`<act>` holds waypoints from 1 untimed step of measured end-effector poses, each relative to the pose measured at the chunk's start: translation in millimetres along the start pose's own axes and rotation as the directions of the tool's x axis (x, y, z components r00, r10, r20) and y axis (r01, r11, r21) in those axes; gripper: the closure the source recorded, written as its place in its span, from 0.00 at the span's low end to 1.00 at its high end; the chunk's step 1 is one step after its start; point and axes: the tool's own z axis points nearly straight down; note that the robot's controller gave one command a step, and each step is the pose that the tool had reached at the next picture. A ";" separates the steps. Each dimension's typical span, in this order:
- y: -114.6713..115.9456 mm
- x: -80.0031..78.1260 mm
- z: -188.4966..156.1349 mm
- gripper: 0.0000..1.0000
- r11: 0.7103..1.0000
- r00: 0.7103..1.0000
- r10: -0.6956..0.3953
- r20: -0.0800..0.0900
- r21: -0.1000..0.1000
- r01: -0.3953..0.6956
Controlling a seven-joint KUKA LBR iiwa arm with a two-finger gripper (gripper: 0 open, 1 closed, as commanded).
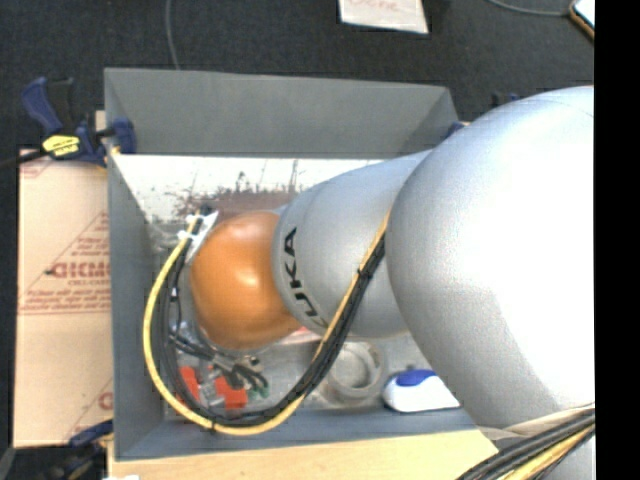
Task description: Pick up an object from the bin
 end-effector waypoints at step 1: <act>-5.2 -3.0 27.1 0.00 0.999 0.999 0.035 0.020 -0.001 -0.035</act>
Offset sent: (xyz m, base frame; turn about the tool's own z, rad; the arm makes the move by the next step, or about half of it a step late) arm 0.0013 -0.0297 -0.0304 -0.0027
